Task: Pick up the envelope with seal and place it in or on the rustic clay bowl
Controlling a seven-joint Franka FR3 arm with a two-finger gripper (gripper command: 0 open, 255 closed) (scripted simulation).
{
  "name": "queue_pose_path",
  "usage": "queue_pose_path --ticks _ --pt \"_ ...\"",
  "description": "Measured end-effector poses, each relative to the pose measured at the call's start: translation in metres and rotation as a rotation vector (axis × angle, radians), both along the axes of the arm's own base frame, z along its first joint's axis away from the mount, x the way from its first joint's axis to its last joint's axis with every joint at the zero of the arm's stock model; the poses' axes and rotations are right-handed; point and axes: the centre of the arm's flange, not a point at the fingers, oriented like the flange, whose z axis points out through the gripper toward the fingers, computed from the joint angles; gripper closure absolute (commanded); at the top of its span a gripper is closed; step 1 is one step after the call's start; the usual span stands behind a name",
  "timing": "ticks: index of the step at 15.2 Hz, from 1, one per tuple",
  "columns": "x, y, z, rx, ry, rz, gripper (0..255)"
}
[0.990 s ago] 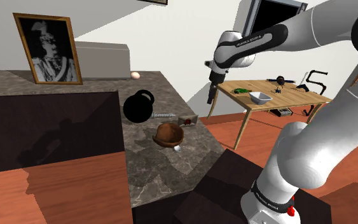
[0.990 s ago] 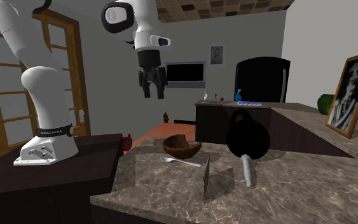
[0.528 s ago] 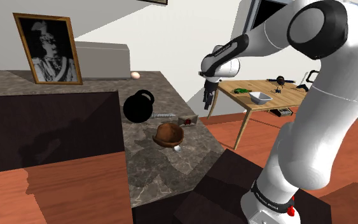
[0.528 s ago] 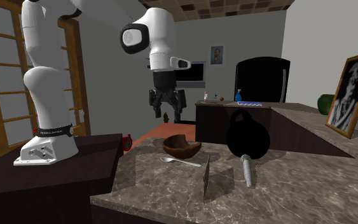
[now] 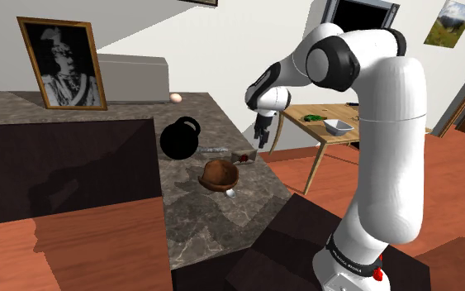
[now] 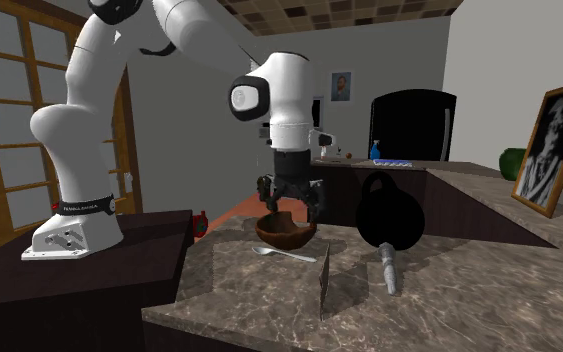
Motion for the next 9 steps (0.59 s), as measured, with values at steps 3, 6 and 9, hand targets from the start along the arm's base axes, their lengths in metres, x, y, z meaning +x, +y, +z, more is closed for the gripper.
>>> queue_pose_path --ticks 3,6,9 --pt "0.027 -0.007 -0.028 0.001 0.009 0.079 0" --pt "0.052 -0.022 -0.061 0.002 0.019 0.158 0" --pt "0.066 -0.027 -0.084 0.004 0.024 0.203 0"
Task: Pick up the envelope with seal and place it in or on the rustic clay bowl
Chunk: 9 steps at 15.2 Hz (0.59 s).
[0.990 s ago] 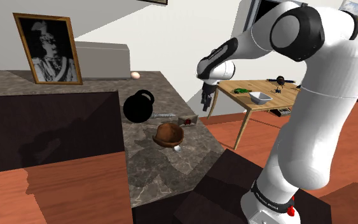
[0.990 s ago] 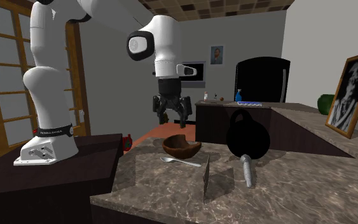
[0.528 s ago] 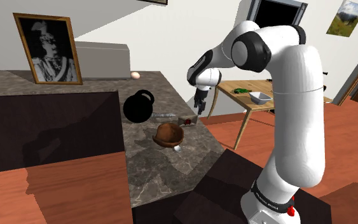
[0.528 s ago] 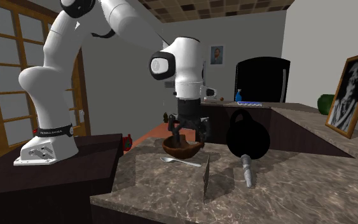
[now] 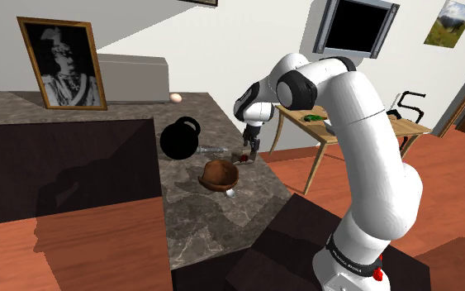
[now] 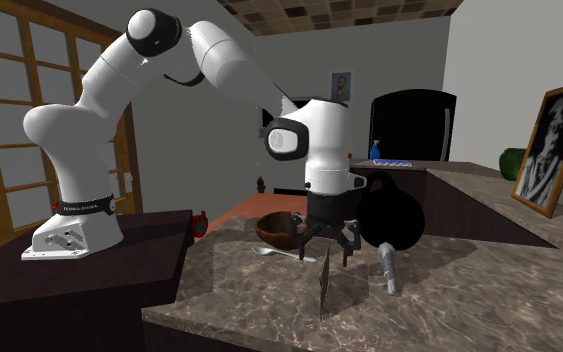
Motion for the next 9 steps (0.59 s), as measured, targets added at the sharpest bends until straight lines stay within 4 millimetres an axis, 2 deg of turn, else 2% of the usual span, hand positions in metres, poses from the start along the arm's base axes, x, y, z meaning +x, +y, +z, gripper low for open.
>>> queue_pose_path --ticks 5,9 --pt "0.003 0.001 -0.029 0.001 0.001 0.006 0" --pt "0.003 0.001 -0.036 0.001 0.000 0.007 0"
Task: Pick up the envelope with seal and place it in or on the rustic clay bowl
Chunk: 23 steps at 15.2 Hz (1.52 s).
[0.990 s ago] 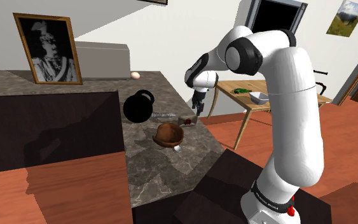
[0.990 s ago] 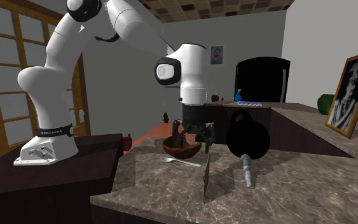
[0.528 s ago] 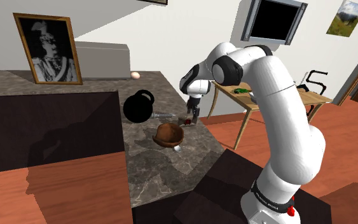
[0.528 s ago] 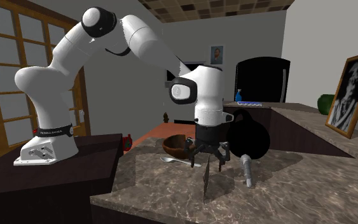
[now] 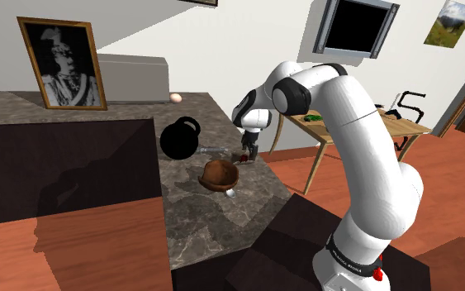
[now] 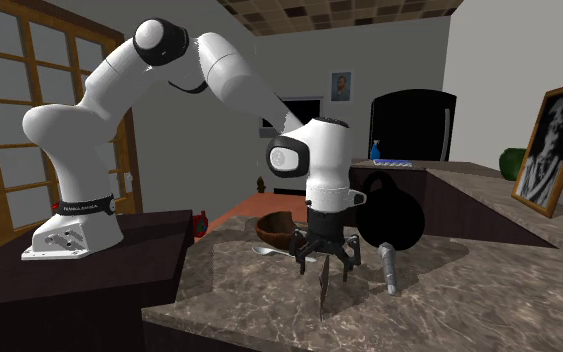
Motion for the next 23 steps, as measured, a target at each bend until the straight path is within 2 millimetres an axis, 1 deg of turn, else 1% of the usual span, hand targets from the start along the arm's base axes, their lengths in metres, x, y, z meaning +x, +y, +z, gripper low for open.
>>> queue_pose_path --ticks 4,5,15,18,23 --pt "0.000 0.000 -0.001 0.000 0.000 0.000 0" --pt "0.000 0.000 -0.001 0.000 0.000 0.000 255" --pt "0.000 0.000 -0.001 0.000 0.000 0.000 255" --pt "0.000 0.000 0.010 0.000 0.000 0.000 255" --pt "-0.001 -0.001 0.036 0.000 0.000 0.000 255"
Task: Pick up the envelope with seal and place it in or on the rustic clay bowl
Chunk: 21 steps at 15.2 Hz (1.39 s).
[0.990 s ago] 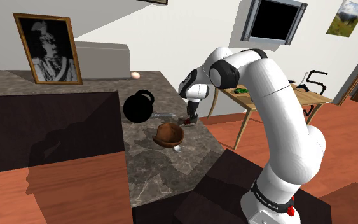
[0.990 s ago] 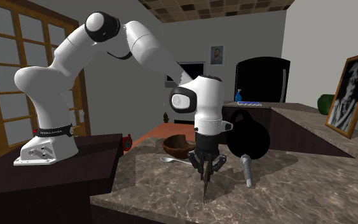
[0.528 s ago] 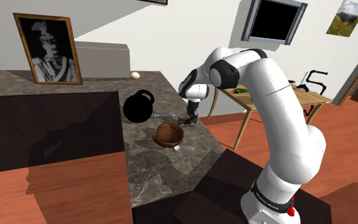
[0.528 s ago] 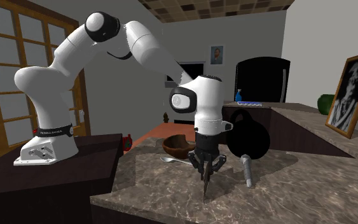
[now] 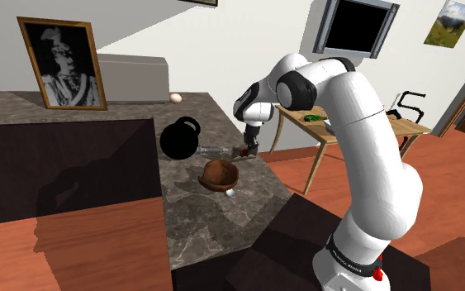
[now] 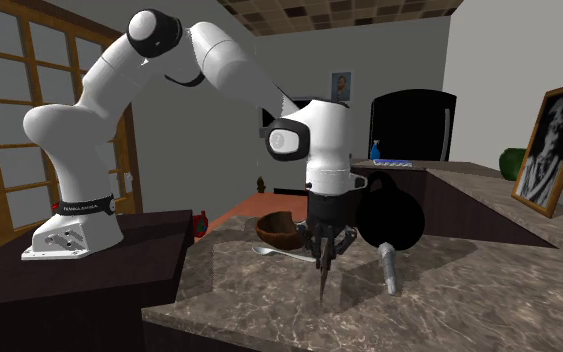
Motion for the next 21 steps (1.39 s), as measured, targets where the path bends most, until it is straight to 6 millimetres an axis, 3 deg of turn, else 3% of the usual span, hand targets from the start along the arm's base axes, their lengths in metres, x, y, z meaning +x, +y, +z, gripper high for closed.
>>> queue_pose_path --ticks 21 --pt "0.001 0.001 0.111 0.000 0.000 0.000 255"
